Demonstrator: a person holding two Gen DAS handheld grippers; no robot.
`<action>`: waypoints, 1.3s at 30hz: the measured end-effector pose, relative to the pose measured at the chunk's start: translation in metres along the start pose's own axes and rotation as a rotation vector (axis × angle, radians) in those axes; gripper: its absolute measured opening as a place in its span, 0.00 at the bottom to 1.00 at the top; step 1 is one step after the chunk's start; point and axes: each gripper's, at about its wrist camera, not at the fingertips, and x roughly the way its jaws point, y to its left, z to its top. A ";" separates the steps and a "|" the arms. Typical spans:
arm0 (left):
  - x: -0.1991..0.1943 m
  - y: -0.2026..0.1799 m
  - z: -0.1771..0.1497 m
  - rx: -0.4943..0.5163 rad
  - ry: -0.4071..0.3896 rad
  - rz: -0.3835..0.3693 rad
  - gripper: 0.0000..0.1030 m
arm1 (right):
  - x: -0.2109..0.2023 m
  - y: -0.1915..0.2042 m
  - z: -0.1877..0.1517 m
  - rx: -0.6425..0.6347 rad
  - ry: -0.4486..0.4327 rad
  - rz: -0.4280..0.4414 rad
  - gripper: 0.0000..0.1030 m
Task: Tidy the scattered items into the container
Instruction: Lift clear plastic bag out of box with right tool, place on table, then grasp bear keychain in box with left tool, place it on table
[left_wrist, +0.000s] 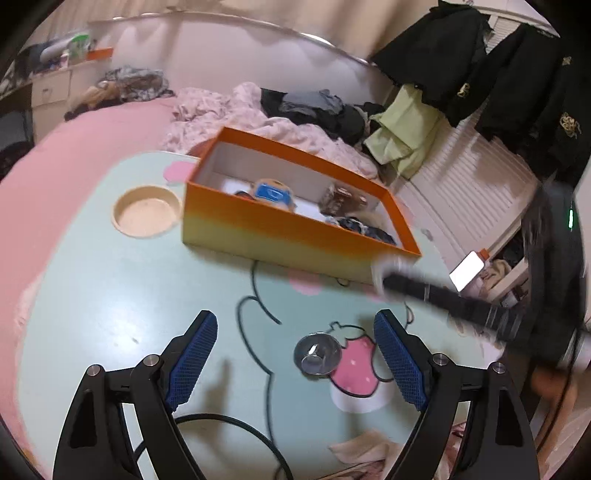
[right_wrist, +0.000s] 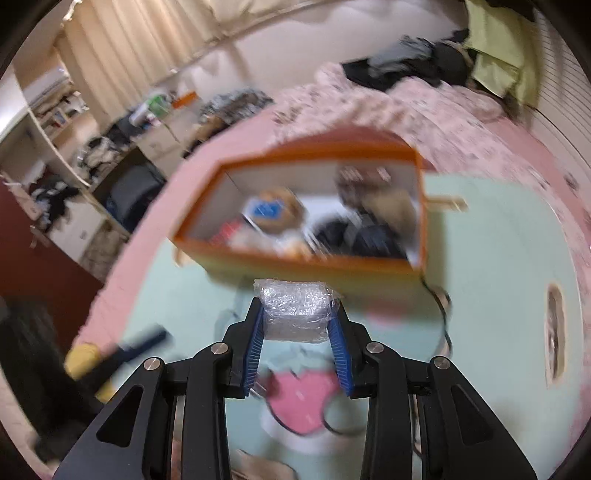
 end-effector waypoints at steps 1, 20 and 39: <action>-0.001 0.001 0.004 0.007 -0.003 0.008 0.84 | 0.006 -0.002 -0.005 0.005 0.015 -0.005 0.35; 0.088 -0.024 0.139 0.138 0.221 0.080 0.48 | 0.000 -0.014 -0.027 0.137 -0.176 -0.006 0.69; 0.142 -0.034 0.131 0.271 0.305 0.116 0.34 | 0.004 -0.020 -0.035 0.145 -0.156 0.004 0.69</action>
